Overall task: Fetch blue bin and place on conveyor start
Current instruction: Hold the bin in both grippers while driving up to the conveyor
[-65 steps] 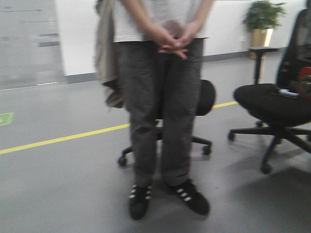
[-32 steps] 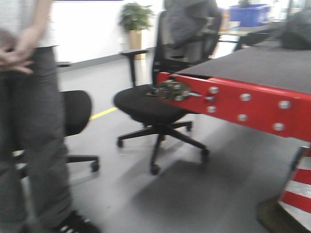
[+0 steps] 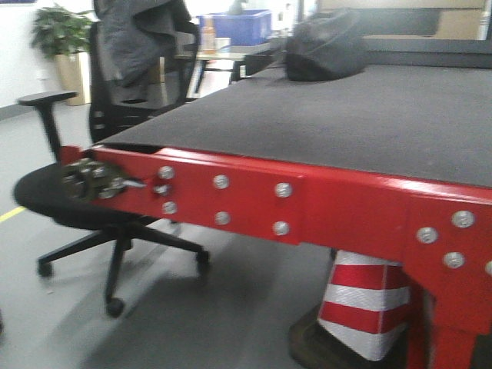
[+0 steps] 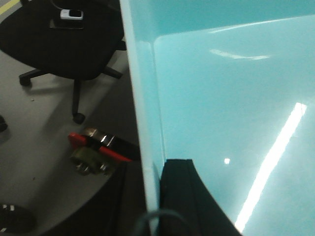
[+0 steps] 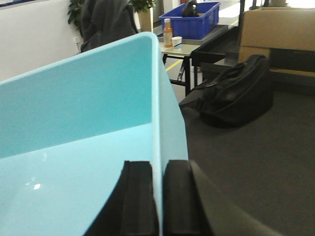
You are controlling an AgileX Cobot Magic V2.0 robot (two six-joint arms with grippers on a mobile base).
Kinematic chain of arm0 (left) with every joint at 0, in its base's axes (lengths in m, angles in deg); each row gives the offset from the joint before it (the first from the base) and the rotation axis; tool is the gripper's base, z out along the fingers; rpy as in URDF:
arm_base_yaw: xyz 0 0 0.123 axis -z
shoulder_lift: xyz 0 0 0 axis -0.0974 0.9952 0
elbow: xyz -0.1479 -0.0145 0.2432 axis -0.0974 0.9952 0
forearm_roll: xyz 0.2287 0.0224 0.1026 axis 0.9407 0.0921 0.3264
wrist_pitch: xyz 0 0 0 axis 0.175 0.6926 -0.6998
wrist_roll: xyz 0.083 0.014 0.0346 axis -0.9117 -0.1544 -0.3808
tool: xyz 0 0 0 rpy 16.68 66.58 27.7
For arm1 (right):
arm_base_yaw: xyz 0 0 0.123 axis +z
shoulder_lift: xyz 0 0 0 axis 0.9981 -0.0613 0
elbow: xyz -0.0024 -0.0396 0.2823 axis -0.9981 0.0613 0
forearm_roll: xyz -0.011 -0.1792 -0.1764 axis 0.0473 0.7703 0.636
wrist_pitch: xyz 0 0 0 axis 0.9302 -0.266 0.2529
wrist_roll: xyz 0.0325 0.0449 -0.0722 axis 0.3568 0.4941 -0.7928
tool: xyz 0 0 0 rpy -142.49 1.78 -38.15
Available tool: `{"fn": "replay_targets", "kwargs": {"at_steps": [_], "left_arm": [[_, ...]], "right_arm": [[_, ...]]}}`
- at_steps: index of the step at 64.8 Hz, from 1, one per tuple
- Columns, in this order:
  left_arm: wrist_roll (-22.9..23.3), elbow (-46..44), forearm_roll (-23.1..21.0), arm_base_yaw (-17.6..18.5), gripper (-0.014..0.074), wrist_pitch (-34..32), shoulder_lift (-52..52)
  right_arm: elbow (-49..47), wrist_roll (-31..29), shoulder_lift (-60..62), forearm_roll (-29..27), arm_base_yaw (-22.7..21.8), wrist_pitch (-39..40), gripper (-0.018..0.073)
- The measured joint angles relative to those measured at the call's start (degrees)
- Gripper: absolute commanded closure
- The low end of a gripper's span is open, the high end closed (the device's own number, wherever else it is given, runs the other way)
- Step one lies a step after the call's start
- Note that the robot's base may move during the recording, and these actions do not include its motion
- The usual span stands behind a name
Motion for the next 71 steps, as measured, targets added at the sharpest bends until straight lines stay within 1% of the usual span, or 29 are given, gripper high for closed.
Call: {"fn": "replay_targets", "kwargs": {"at_steps": [71], "left_arm": [[0.0,0.0,0.0,0.0,0.0708,0.0,0.0]], "right_arm": [[0.0,0.0,0.0,0.0,0.0,0.0,0.0713]]}}
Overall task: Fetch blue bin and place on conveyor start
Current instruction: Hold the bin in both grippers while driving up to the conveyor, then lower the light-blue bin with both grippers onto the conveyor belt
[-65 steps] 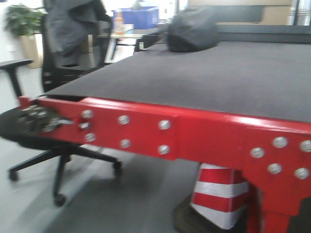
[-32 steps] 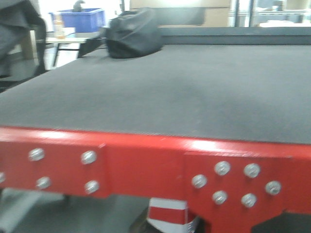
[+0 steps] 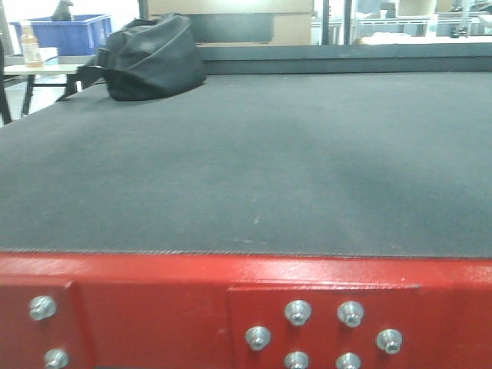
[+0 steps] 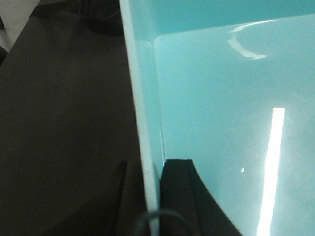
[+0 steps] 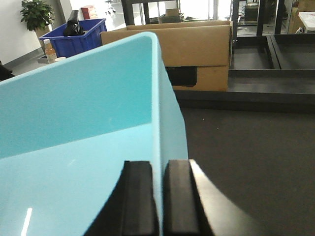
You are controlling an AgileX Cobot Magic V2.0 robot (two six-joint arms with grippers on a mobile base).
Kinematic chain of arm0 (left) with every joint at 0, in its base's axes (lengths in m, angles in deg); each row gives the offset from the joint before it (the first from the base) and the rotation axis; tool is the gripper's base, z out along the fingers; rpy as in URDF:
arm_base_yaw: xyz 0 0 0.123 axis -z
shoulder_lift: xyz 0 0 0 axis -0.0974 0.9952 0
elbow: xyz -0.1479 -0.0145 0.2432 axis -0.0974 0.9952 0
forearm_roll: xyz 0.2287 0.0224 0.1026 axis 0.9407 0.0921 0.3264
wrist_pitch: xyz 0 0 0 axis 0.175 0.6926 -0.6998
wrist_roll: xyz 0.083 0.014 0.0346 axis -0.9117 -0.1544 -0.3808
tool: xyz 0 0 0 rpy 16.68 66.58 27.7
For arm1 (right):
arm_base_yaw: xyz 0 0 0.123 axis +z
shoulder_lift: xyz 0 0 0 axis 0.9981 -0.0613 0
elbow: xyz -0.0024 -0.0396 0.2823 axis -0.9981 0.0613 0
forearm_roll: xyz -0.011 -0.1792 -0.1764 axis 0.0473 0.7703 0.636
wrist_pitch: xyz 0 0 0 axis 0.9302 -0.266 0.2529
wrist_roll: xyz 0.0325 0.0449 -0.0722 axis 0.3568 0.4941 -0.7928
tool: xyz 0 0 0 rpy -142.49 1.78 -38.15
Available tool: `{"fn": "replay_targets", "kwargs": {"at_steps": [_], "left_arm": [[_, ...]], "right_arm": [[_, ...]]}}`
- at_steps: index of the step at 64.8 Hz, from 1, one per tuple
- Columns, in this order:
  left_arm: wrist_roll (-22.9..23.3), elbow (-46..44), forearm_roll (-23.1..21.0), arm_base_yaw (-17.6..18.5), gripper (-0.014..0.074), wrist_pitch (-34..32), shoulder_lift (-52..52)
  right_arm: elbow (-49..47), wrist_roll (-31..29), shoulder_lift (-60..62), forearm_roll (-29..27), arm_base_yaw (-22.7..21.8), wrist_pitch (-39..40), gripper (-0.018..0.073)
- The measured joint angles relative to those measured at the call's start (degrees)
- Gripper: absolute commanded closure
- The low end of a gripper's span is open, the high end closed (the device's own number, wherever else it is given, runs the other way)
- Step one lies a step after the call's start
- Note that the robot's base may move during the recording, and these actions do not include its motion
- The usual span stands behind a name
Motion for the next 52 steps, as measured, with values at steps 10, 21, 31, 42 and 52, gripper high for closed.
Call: {"fn": "replay_targets", "kwargs": {"at_steps": [10,21,31,42,52], "left_arm": [[0.0,0.0,0.0,0.0,0.0708,0.0,0.0],[0.0,0.0,0.0,0.0,0.0708,0.0,0.0],[0.0,0.0,0.0,0.0,0.0708,0.0,0.0],[0.0,0.0,0.0,0.0,0.0708,0.0,0.0],[0.0,0.0,0.0,0.0,0.0708,0.0,0.0]], "right_arm": [[0.0,0.0,0.0,0.0,0.0,0.0,0.0713],[0.0,0.0,0.0,0.0,0.0,0.1,0.0713],[0.0,0.0,0.0,0.0,0.0,0.1,0.0713],[0.0,0.0,0.0,0.0,0.0,0.2,0.0713],[0.0,0.0,0.0,0.0,0.0,0.2,0.0713]]}}
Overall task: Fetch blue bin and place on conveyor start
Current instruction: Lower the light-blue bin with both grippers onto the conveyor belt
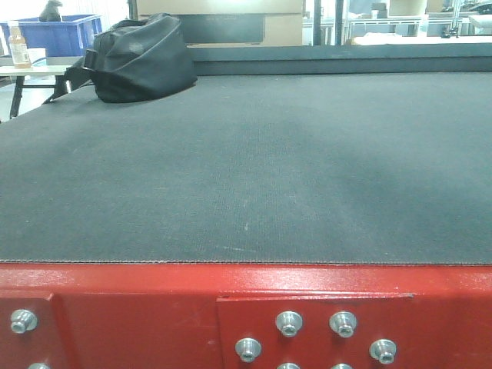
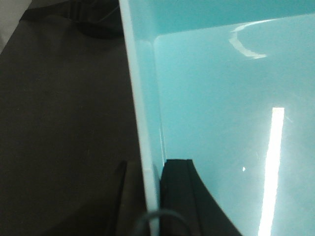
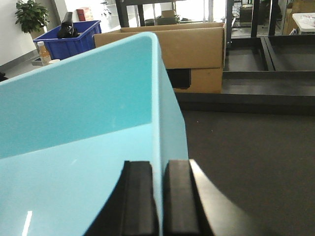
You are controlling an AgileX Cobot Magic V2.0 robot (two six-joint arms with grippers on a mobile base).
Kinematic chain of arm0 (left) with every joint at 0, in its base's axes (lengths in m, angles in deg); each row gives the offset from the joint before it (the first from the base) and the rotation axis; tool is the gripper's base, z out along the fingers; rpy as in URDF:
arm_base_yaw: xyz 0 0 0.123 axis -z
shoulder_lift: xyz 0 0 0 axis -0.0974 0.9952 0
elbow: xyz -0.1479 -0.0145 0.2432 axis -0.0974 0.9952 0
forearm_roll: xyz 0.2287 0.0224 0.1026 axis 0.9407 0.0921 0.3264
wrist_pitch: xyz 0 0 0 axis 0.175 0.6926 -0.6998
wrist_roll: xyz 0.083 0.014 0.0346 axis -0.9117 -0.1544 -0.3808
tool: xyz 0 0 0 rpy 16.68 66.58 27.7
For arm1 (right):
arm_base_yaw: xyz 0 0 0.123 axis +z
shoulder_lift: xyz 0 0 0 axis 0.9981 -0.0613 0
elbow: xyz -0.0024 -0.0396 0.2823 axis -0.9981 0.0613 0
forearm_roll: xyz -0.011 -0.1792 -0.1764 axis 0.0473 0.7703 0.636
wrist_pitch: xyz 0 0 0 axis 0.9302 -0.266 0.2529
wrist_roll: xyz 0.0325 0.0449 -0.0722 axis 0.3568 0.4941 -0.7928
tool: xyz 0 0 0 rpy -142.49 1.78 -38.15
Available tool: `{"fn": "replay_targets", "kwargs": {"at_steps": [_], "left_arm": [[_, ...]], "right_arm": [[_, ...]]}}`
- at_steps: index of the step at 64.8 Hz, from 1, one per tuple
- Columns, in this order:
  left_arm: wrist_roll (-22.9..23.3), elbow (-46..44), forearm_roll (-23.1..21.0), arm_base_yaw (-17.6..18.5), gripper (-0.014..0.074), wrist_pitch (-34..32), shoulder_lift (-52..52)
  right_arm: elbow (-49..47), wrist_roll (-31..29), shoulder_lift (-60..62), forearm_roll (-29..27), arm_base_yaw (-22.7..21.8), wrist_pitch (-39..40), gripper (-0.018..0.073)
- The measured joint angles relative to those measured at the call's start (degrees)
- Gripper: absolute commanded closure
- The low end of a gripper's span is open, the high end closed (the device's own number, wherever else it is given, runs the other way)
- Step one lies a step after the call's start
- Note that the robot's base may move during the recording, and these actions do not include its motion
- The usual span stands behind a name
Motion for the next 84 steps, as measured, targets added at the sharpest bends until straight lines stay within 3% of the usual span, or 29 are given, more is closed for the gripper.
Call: {"fn": "replay_targets", "kwargs": {"at_steps": [7,23,45,61,74,84], "left_arm": [[0.0,0.0,-0.1,0.0,0.0708,0.0,0.0],[-0.1,0.0,-0.6,0.0,0.0708,-0.7,0.0],[-0.6,0.0,0.1,0.0,0.0708,-3.3,3.0],[0.4,6.8,2.0,-0.6,0.0708,-9.4,6.5],[2.8,18.3,2.4,-1.0,0.0708,-20.9,6.9],[3.4,24.2,2.4,-1.6,0.0708,-25.9,8.0]], "right_arm": [[0.0,0.0,0.0,0.0,0.0,-2.3,0.0713],[0.0,0.1,0.0,-1.2,0.1,-17.1,0.0713],[0.3,0.5,-2.6,-1.9,0.2,-23.8,0.0713],[11.1,4.5,-5.0,0.1,-0.3,-14.7,0.0713],[23.4,6.2,-5.3,1.2,-1.9,-6.0,0.0713],[29.8,6.5,-5.4,1.3,-3.6,2.0,0.0713]]}}
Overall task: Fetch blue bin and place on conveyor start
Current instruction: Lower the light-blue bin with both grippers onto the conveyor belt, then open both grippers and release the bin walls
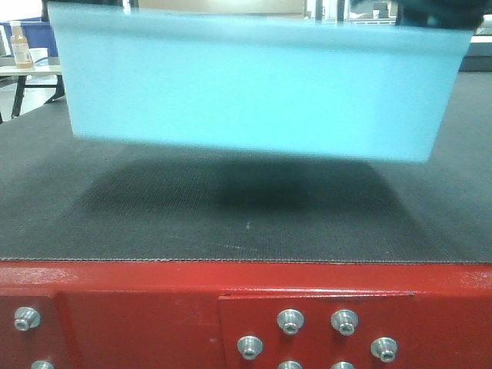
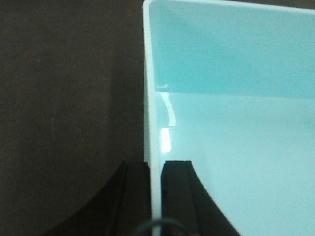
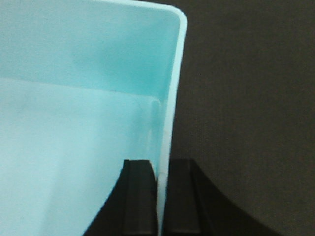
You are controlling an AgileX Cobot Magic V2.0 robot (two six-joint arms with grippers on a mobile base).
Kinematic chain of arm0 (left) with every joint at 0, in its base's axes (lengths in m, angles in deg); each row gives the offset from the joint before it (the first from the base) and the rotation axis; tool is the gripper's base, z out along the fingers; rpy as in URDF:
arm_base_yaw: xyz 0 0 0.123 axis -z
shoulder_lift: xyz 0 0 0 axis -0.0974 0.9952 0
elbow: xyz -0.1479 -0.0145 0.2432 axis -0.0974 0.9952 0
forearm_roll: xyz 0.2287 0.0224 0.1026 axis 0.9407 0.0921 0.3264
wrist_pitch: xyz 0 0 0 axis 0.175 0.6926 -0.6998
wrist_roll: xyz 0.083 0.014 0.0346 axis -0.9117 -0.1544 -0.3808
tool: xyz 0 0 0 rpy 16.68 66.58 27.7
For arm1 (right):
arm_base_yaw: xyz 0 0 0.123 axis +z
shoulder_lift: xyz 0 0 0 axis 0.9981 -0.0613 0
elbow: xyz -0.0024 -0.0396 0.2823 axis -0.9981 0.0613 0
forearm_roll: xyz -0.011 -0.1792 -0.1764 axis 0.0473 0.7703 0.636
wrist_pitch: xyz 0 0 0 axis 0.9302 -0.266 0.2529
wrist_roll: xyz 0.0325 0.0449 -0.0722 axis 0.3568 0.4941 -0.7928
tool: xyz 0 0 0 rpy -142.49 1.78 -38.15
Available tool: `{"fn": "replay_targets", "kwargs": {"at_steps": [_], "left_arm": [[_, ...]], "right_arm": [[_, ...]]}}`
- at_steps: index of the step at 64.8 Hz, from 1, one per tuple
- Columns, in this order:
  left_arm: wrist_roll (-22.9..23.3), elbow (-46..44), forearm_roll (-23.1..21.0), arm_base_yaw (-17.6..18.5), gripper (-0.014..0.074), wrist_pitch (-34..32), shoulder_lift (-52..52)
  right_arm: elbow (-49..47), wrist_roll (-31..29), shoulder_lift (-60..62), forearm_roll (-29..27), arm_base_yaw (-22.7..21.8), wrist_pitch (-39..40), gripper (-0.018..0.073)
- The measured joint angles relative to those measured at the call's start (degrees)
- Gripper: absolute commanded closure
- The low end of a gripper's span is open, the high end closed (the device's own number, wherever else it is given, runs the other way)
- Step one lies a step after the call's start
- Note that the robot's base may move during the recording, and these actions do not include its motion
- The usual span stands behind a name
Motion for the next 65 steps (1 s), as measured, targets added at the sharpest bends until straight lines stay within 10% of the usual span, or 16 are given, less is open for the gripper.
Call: {"fn": "replay_targets", "kwargs": {"at_steps": [37,51,65], "left_arm": [[0.1,4.2,-4.1,-3.7,0.0687,-7.7,3.3],[0.1,4.2,-4.1,-3.7,0.0377,-8.1,3.8],[0.1,2.1,-4.2,-3.7,0.0103,-5.2,3.8]], "right_arm": [[2.0,1.9,-3.5,-1.3,-2.4,6.9,0.0678],[2.0,1.9,-4.0,-1.3,-2.4,7.3,0.0298],[1.6,1.9,-4.0,-1.3,-2.2,7.1,0.0249]]}}
